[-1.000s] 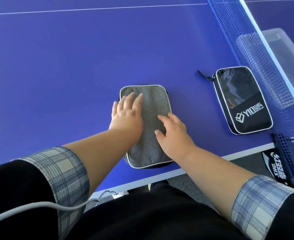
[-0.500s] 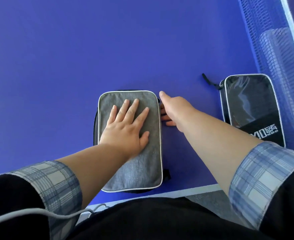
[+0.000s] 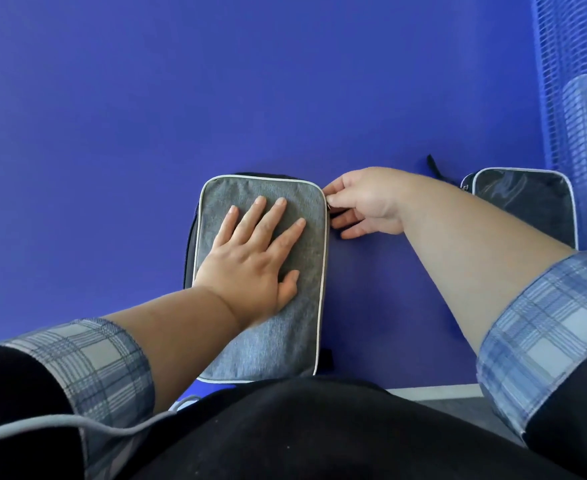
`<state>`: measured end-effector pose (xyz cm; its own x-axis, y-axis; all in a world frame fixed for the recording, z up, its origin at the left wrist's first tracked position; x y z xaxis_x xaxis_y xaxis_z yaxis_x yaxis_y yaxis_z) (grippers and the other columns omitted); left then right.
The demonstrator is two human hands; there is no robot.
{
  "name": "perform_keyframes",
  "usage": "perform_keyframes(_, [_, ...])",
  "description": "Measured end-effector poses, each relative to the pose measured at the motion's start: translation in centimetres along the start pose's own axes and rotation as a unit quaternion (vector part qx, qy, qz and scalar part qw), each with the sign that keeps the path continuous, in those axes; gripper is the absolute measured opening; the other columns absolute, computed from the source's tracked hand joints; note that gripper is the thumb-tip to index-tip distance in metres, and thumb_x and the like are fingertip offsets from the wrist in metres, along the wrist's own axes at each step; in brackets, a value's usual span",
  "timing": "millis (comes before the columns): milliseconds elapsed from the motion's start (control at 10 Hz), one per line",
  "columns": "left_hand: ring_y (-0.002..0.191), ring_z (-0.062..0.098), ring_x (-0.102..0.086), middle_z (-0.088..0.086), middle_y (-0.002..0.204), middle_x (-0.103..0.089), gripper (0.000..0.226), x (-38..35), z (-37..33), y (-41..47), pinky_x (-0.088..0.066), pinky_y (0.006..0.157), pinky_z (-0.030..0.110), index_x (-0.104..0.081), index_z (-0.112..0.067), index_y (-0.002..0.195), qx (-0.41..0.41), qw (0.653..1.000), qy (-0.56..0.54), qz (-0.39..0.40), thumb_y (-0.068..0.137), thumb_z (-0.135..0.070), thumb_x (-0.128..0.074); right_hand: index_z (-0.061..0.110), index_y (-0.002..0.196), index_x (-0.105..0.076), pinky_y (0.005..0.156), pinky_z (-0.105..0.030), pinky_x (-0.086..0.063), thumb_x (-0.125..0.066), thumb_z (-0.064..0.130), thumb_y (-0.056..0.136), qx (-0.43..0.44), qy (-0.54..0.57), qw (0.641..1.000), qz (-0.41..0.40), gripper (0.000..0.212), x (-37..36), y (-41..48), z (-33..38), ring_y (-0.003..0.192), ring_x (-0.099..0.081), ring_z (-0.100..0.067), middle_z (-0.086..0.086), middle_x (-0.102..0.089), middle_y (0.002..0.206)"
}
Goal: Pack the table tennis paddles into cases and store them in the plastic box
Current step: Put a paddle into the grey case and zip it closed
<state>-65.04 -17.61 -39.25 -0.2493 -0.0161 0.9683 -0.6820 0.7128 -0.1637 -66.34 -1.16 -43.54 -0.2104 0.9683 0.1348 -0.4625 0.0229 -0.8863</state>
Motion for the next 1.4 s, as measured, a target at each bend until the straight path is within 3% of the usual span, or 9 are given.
perform_keyframes(100, [0.145,0.034,-0.021,0.011,0.158,-0.028,0.071,0.0,0.0,0.0,-0.015,0.117,0.057,-0.035,-0.024,0.150,-0.004,1.000,0.000,-0.005,0.085,-0.052,-0.045,0.018,0.114,-0.063,0.078,-0.037,-0.058,-0.055,0.014,0.100,0.011,-0.051,0.999,0.007,0.017,0.3,0.3,0.3,0.095,-0.064,-0.020,-0.007,-0.066,0.112])
perform_keyframes(200, [0.146,0.035,-0.020,0.011,0.159,-0.027,0.072,0.0,-0.1,0.0,-0.013,0.116,0.058,-0.035,-0.024,0.150,-0.004,1.000,0.002,-0.003,0.085,-0.053,-0.046,0.015,0.113,-0.061,0.070,-0.038,-0.061,-0.055,0.015,0.095,0.013,-0.100,0.995,-0.009,0.019,0.2,0.3,1.0,0.081,-0.060,-0.019,-0.006,-0.059,0.106])
perform_keyframes(300, [0.146,0.035,-0.019,0.011,0.159,-0.027,0.072,0.0,-0.1,0.0,-0.012,0.116,0.060,-0.035,-0.025,0.150,-0.004,1.000,0.001,-0.007,0.085,-0.053,-0.046,0.013,0.105,-0.056,0.055,-0.033,-0.056,-0.042,0.013,0.092,-0.008,-0.116,0.993,-0.017,0.019,-0.1,0.5,1.2,0.060,-0.046,-0.017,-0.003,-0.048,0.081])
perform_keyframes(500, [0.146,0.034,-0.021,0.011,0.158,-0.029,0.072,0.1,0.0,-0.1,-0.014,0.115,0.060,-0.038,-0.024,0.149,-0.004,1.000,-0.008,-0.019,0.084,-0.053,-0.047,0.022,0.090,-0.056,0.046,-0.020,-0.029,-0.035,0.012,0.092,-0.062,0.024,0.997,-0.027,0.024,-0.2,1.2,-0.2,0.049,-0.026,-0.010,0.006,-0.036,0.059])
perform_keyframes(600, [0.146,0.033,-0.020,0.011,0.159,-0.028,0.072,0.1,0.0,0.0,-0.013,0.116,0.060,-0.037,-0.025,0.150,-0.002,1.000,-0.007,-0.011,0.084,-0.054,-0.045,0.021,0.088,-0.053,0.043,-0.019,-0.031,-0.051,0.027,0.102,-0.051,0.052,0.997,-0.036,0.015,0.0,1.3,-0.2,0.046,-0.032,-0.008,0.006,-0.040,0.059])
perform_keyframes(800, [0.146,0.033,-0.020,0.011,0.159,-0.027,0.072,0.2,0.0,0.1,-0.013,0.116,0.059,-0.037,-0.025,0.150,-0.002,1.000,-0.008,-0.006,0.085,-0.054,-0.044,0.014,0.096,-0.065,0.043,-0.021,-0.035,-0.052,0.016,0.096,-0.002,-0.027,0.995,-0.098,0.013,1.4,1.7,1.4,0.051,-0.041,-0.010,0.003,-0.045,0.064])
perform_keyframes(1000, [0.147,0.033,-0.020,0.011,0.159,-0.027,0.071,0.2,0.0,0.0,-0.014,0.116,0.060,-0.037,-0.024,0.150,-0.004,1.000,-0.013,-0.007,0.086,-0.054,-0.043,0.009,0.104,-0.064,0.054,-0.032,-0.027,-0.040,0.017,0.082,-0.024,-0.071,0.981,-0.177,0.033,2.0,2.1,2.3,0.074,-0.040,-0.027,-0.006,-0.050,0.071])
perform_keyframes(1200, [0.147,0.033,-0.018,0.011,0.160,-0.026,0.072,0.0,0.0,0.0,-0.012,0.116,0.059,-0.035,-0.023,0.151,-0.011,1.000,-0.014,-0.007,0.086,-0.054,-0.042,0.027,0.103,-0.062,0.065,-0.031,-0.043,-0.039,0.024,0.093,0.113,-0.172,0.957,-0.203,0.025,-0.5,2.1,8.9,0.079,-0.056,-0.014,0.008,-0.062,0.085])
perform_keyframes(1400, [0.147,0.032,-0.017,0.012,0.158,-0.028,0.073,0.0,0.1,0.0,-0.010,0.117,0.059,-0.037,-0.020,0.149,-0.021,0.999,-0.043,-0.014,0.085,-0.053,-0.042,0.024,0.099,-0.059,0.058,-0.030,-0.037,-0.038,0.021,0.096,0.244,-0.257,0.918,-0.176,0.022,-8.4,3.0,14.7,0.071,-0.053,-0.014,0.010,-0.057,0.080])
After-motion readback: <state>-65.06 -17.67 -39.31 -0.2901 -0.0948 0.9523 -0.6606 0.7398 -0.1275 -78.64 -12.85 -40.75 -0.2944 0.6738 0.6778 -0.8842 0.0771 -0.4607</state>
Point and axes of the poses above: each hand's wrist, its own y-axis towards the middle knuckle, its own x-axis out of the back of the hand, z = x × y, the point moved 10 cm from there along y, towards the middle knuckle
